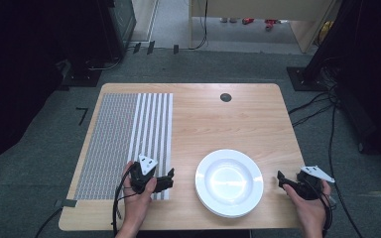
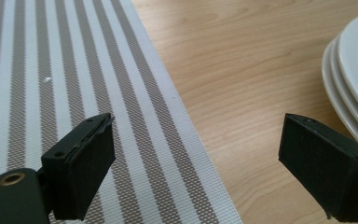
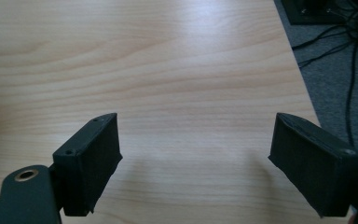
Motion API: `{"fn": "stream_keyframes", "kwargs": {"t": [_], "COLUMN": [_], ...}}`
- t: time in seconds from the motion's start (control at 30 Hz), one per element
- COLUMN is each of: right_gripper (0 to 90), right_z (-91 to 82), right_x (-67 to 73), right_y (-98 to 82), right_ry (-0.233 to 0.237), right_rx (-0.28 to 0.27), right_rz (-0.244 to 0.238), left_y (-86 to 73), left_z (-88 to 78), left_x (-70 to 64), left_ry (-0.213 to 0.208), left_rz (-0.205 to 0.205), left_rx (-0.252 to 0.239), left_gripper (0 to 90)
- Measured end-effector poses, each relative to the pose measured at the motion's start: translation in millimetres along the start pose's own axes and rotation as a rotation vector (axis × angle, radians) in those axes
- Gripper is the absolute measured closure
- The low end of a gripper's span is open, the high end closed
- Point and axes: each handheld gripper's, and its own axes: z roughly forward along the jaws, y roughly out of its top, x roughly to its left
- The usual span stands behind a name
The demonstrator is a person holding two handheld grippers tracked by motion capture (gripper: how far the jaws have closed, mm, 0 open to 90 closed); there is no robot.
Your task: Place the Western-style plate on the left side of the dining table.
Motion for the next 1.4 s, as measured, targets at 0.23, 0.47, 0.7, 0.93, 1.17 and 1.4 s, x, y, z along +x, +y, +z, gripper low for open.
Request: {"fn": "stream_keyframes", "kwargs": {"t": [0.23,0.47,0.7,0.93,1.17,1.4], "right_gripper": [16.0,16.5,20.1,33.5,53.2,62.9], "right_z": [-6.4,-11.9,-16.6,-20.9,-23.6,-24.1], "right_x": [11.5,24.3,34.4,44.8,51.1,54.2], "right_y": [5.6,10.0,12.6,13.7,12.7,11.3], "right_ry": [0.046,0.083,0.113,0.174,0.285,0.395], "right_rx": [-0.019,-0.038,-0.054,-0.075,-0.082,-0.051], "right_rz": [0.017,0.010,0.025,0.009,0.037,0.084], "left_y": [-1.8,-2.1,-3.4,-3.3,-4.4,-6.0], "left_z": [5.1,6.9,8.9,10.4,12.5,14.0], "left_x": [-9.3,-13.8,-21.7,-28.4,-36.8,-44.2], "left_ry": [-0.035,-0.060,-0.090,-0.158,-0.206,-0.257], "left_rz": [0.001,-0.009,-0.022,-0.045,-0.050,-0.047], "left_rx": [0.013,0.016,0.016,0.023,0.030,0.036], "left_gripper": [10.7,10.7,10.7,10.7,10.8,22.1]}}
